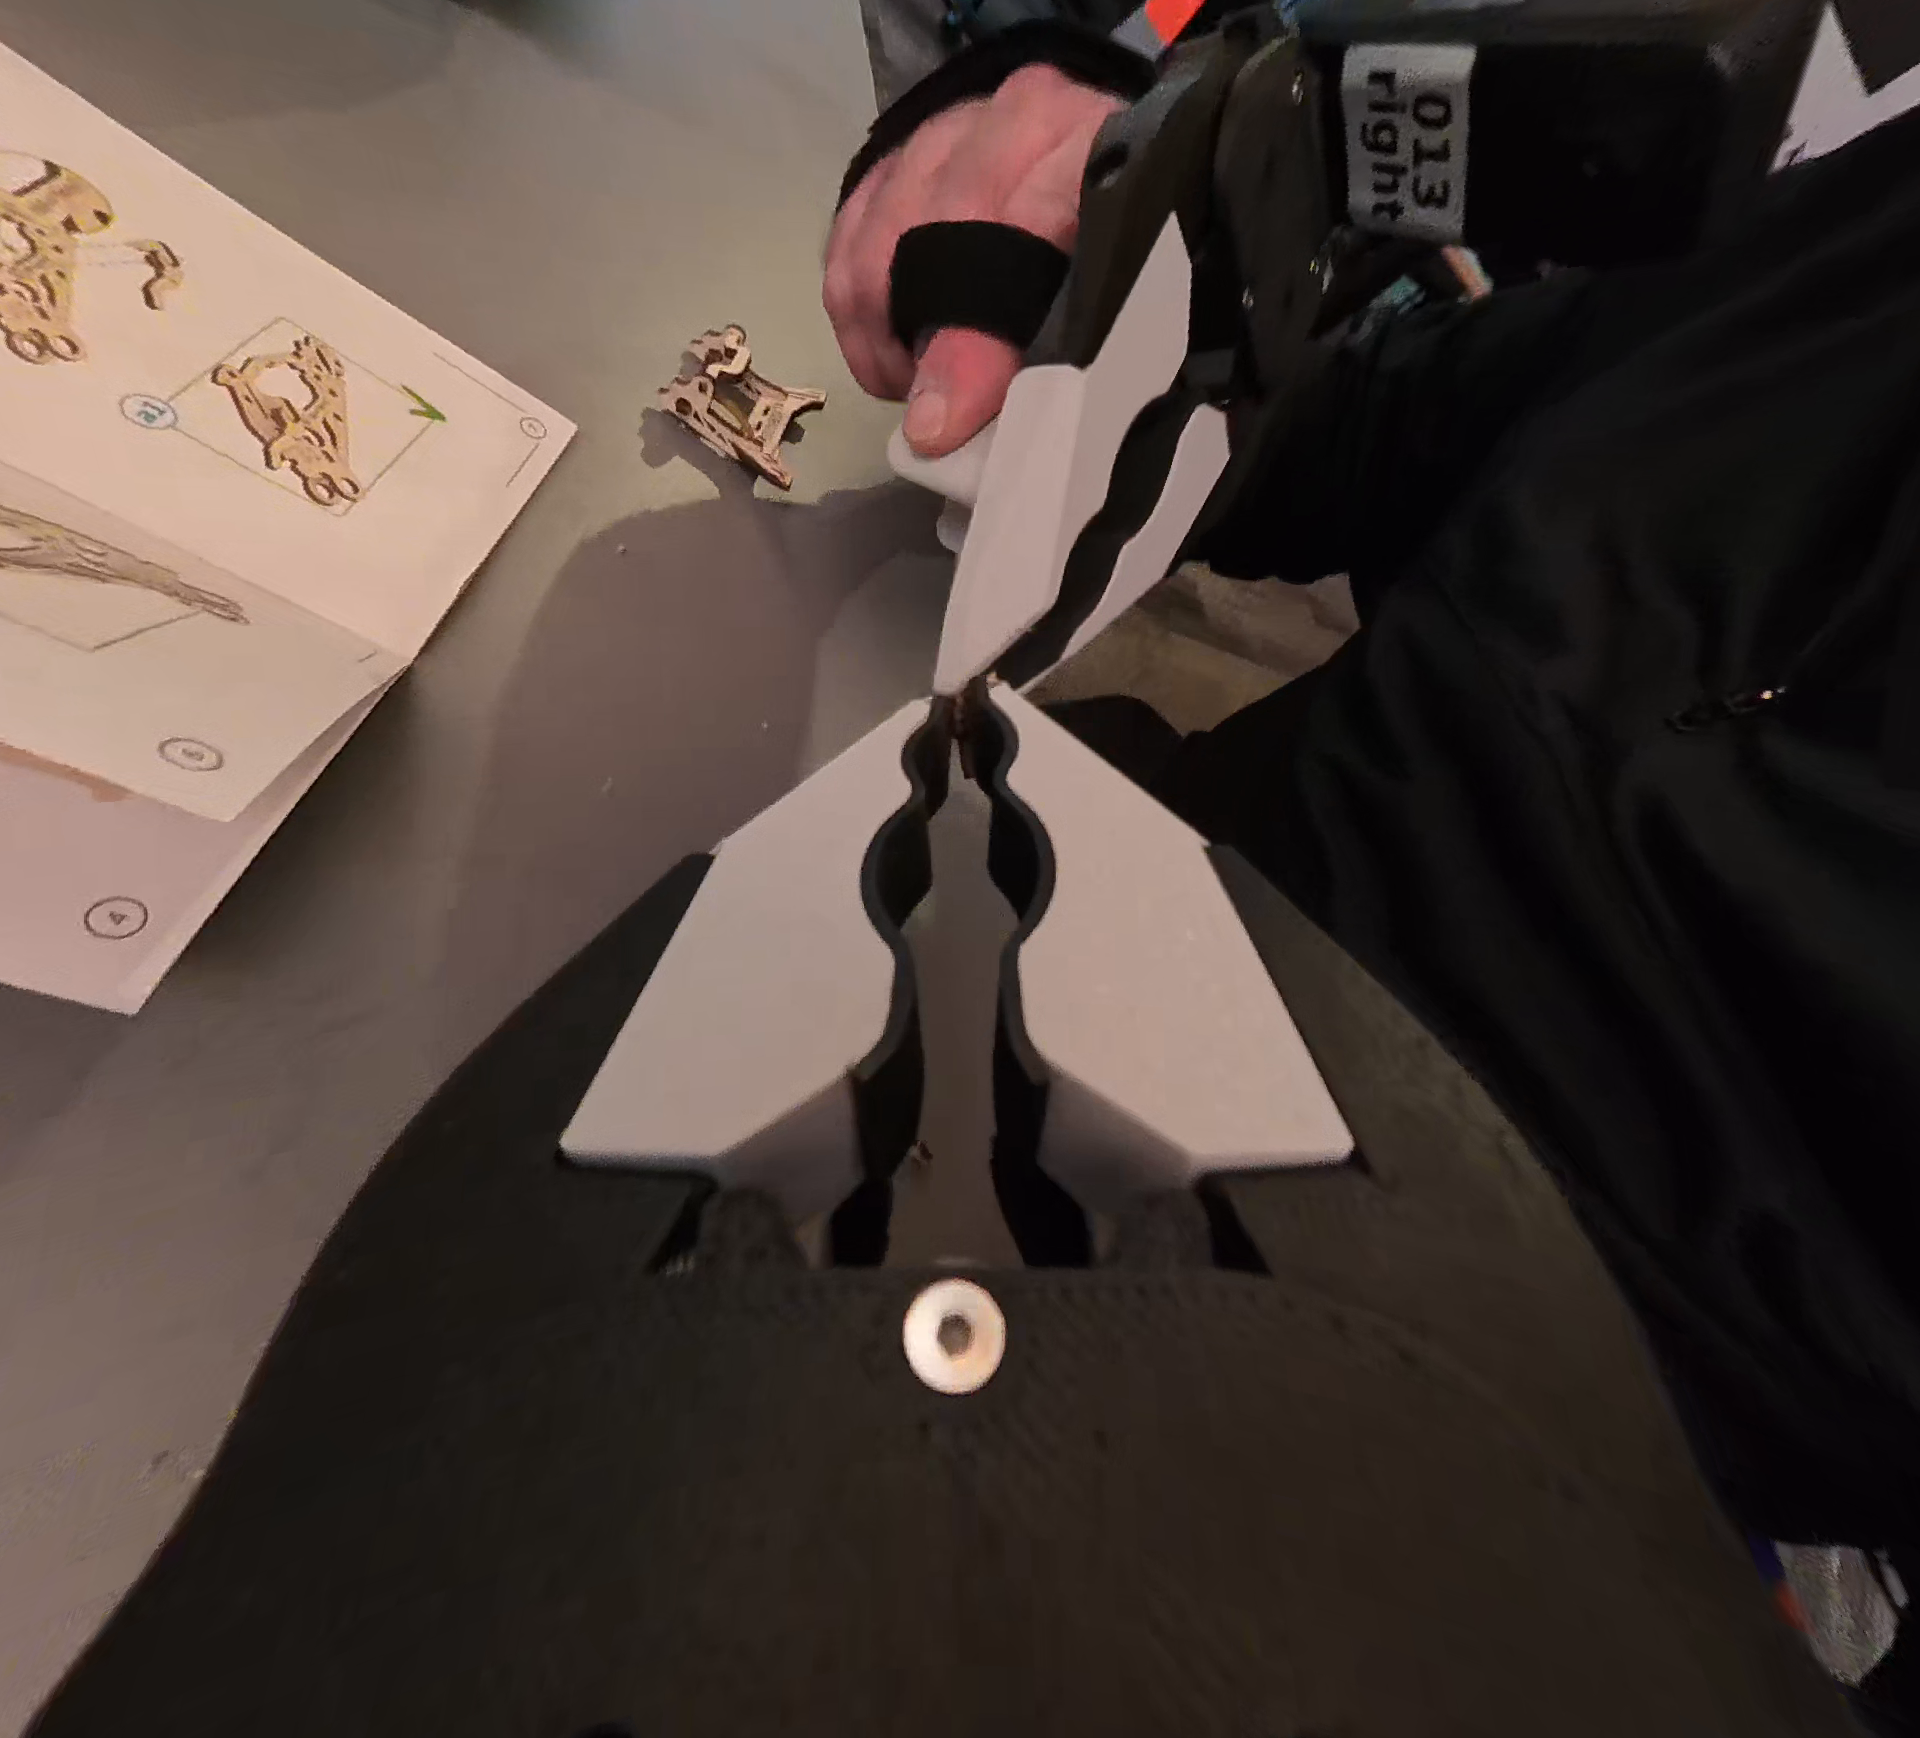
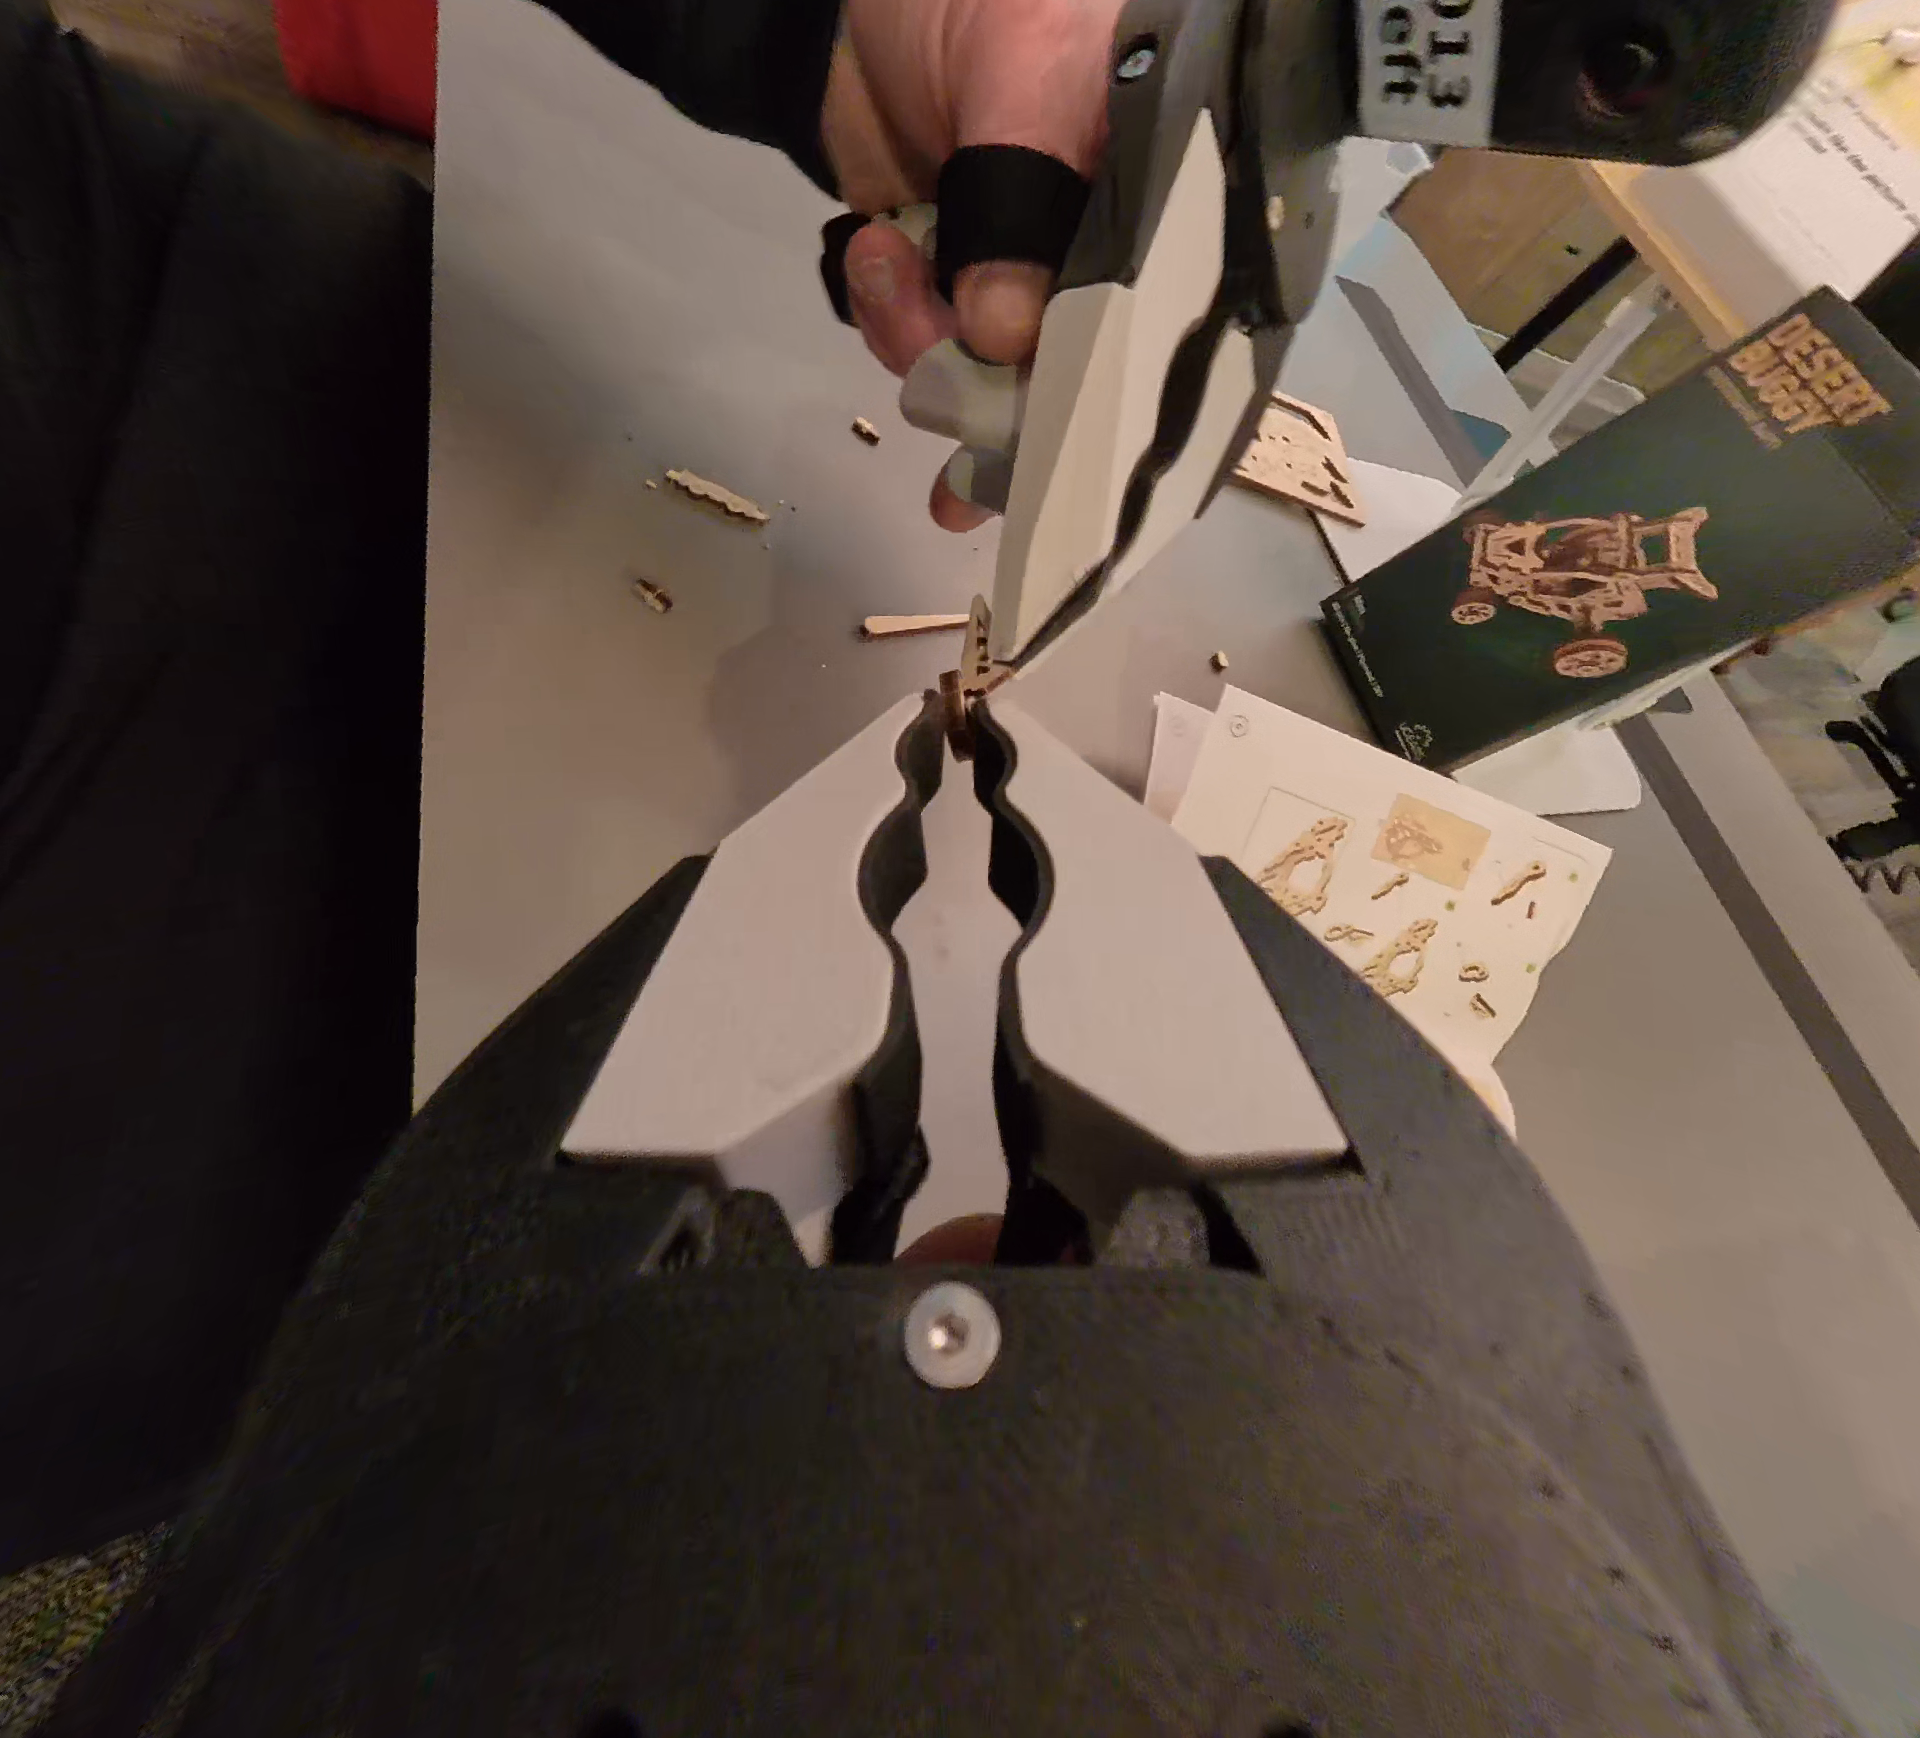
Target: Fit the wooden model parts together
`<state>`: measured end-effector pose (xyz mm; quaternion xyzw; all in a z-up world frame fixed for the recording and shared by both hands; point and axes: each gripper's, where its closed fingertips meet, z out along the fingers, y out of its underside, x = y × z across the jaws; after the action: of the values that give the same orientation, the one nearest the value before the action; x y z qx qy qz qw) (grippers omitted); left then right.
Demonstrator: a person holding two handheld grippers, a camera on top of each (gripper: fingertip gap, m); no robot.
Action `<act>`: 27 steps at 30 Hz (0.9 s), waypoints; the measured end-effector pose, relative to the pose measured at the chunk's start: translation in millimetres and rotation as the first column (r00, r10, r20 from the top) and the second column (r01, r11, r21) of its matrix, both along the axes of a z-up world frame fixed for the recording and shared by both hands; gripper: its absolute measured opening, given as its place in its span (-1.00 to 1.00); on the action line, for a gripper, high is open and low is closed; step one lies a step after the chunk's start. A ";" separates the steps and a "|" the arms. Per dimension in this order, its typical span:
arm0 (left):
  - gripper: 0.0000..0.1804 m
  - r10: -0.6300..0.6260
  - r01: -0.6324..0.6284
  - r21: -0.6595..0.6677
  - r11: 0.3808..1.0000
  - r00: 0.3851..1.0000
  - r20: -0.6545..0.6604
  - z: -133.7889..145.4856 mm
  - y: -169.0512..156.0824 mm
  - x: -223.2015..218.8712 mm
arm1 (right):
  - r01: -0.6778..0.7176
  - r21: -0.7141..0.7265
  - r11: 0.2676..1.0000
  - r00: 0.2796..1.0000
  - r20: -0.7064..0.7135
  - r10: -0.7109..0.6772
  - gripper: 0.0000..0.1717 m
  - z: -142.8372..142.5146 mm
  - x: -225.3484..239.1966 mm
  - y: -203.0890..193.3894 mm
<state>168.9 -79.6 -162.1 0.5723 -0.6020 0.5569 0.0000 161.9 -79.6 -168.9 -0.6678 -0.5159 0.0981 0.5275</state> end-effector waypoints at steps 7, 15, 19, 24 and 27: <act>-0.99 -0.071 0.075 0.098 0.992 0.997 -0.041 -4.7 -4.9 -1.8 | -0.035 -0.009 0.999 0.999 0.039 0.035 -0.98 -3.5 -2.2 -5.0; -0.99 -0.114 0.115 0.022 0.993 0.992 -0.055 -6.4 -10.5 -5.5 | -0.113 0.020 0.993 0.989 0.103 0.110 -0.99 -5.6 -5.0 -10.4; -0.99 -0.106 0.104 -0.040 0.994 0.993 -0.045 -6.5 -9.6 -5.5 | -0.125 0.044 0.991 0.984 0.131 0.119 -0.99 -5.6 -5.3 -9.8; -0.99 -0.099 0.096 -0.063 0.993 0.994 -0.048 -10.7 -11.3 -6.0 | -0.121 0.054 0.991 0.981 0.158 0.111 -0.91 -7.8 -5.7 -9.4; -1.00 -0.104 0.101 -0.070 0.992 0.994 -0.042 -9.6 -11.8 -5.2 | -0.134 0.048 0.990 0.979 0.161 0.124 -0.91 -7.8 -5.3 -10.4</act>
<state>163.6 -91.4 -171.7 0.5528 -0.6111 0.5631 0.0616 156.6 -90.0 -176.7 -0.6229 -0.6008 0.0638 0.4970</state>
